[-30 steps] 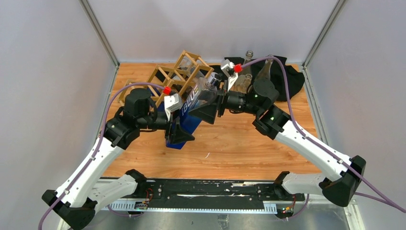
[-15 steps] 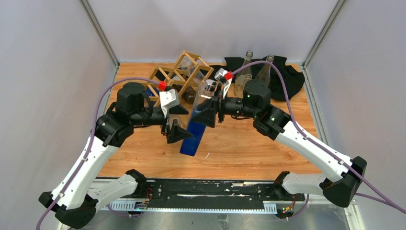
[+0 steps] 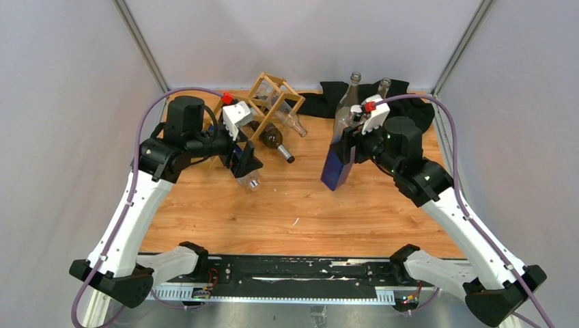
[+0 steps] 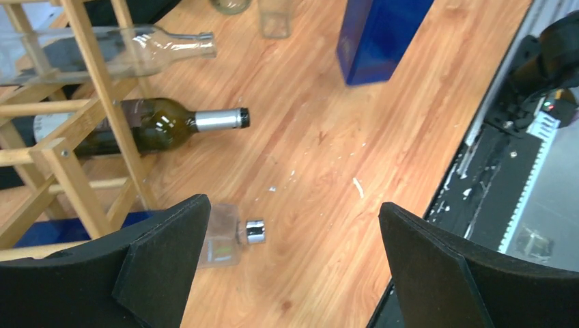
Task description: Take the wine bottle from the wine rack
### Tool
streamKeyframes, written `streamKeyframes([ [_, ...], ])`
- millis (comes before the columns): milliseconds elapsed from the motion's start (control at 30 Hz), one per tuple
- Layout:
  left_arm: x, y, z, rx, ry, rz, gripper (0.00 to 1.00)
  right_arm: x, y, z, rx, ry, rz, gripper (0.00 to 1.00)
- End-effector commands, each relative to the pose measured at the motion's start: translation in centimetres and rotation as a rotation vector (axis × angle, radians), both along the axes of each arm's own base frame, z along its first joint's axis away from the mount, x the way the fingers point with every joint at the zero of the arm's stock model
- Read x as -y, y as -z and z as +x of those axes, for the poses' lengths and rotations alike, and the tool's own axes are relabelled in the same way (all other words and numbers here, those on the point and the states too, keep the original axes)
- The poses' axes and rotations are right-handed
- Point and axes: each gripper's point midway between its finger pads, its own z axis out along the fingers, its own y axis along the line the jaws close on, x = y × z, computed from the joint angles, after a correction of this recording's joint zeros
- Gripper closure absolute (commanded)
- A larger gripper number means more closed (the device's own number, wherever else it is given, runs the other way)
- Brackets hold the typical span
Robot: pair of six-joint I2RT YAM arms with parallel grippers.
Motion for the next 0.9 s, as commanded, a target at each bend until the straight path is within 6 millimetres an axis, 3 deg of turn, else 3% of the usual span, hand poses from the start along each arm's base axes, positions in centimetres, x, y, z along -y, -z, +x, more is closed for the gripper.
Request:
streamKeyframes([
  [0, -1.6, 0.2, 1.3, 0.045, -0.075, 0.075, 0.0, 6.4, -2.3, 3.2, 0.148, 0.302, -0.067, 1.0],
  [133, -2.6, 1.3, 2.1, 0.05, -0.122, 0.131, 0.0, 10.3, -1.6, 4.8, 0.152, 0.475, -0.108, 1.0],
  [400, -4.0, 2.8, 2.9, 0.072, -0.168, 0.214, 0.0, 15.6, 0.7, 8.0, 0.141, 0.706, -0.129, 1.0],
  [600, -4.4, 3.6, 3.0, 0.065, -0.178, 0.24, 0.0, 17.7, 2.5, 10.9, 0.124, 0.799, -0.077, 1.0],
  [867, -4.9, 3.7, 3.1, 0.089, -0.179, 0.267, 0.0, 18.2, 4.6, 14.8, 0.096, 0.823, -0.004, 1.0],
])
